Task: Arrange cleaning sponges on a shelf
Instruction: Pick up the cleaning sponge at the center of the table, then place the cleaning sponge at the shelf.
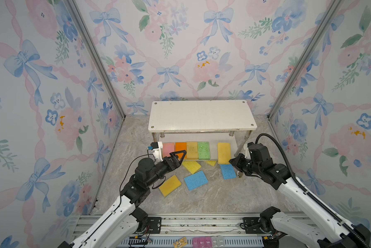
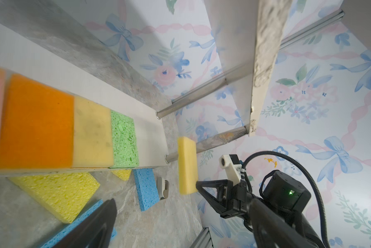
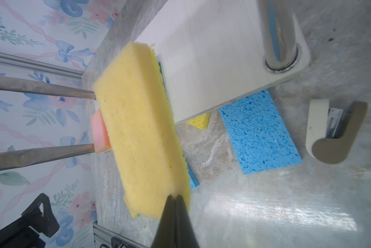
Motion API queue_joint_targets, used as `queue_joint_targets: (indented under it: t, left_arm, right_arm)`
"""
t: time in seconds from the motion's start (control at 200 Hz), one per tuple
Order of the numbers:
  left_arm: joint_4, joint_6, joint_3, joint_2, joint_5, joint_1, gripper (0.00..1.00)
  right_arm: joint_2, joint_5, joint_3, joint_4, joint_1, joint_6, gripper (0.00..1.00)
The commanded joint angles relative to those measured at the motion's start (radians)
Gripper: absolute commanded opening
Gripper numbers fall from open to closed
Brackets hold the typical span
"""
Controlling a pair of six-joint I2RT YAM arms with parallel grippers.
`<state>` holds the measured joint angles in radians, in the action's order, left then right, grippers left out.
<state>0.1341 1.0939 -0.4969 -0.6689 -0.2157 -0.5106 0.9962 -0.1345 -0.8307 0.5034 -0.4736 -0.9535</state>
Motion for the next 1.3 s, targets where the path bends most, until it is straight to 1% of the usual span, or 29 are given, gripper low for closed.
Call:
queue_joint_targets:
  t: [0.0,0.155,0.455,0.82,0.95,1.095,1.175,1.295]
  left_arm:
    - [-0.121,-0.011,0.049,0.056,-0.001,0.054,0.98]
    - [-0.133,0.001,0.066,0.063,-0.044,0.104,0.98]
    - [-0.149,-0.032,0.020,0.022,-0.112,0.160,0.98]
    - [-0.204,-0.048,0.006,0.052,-0.158,0.212,0.98]
    - [-0.213,-0.049,0.003,0.054,-0.170,0.224,0.98]
    - [-0.213,-0.049,0.004,0.048,-0.181,0.233,0.98]
    - [-0.213,-0.051,0.005,0.042,-0.189,0.236,0.98]
    - [-0.213,-0.053,0.006,0.043,-0.198,0.241,0.98]
  right_arm:
    - [0.050,0.035,-0.038,-0.068,0.014,0.043,0.00]
    - [0.119,0.051,-0.048,-0.110,0.018,0.080,0.00]
    - [0.216,0.059,-0.051,-0.176,0.029,0.126,0.00]
    - [0.241,0.075,0.018,-0.334,0.031,0.102,0.00]
    - [0.250,0.110,0.041,-0.361,0.023,0.104,0.00]
    - [0.252,0.185,0.064,-0.384,0.000,0.117,0.00]
    - [0.269,0.194,0.065,-0.389,-0.005,0.127,0.00]
    - [0.299,0.192,0.062,-0.393,-0.018,0.136,0.04]
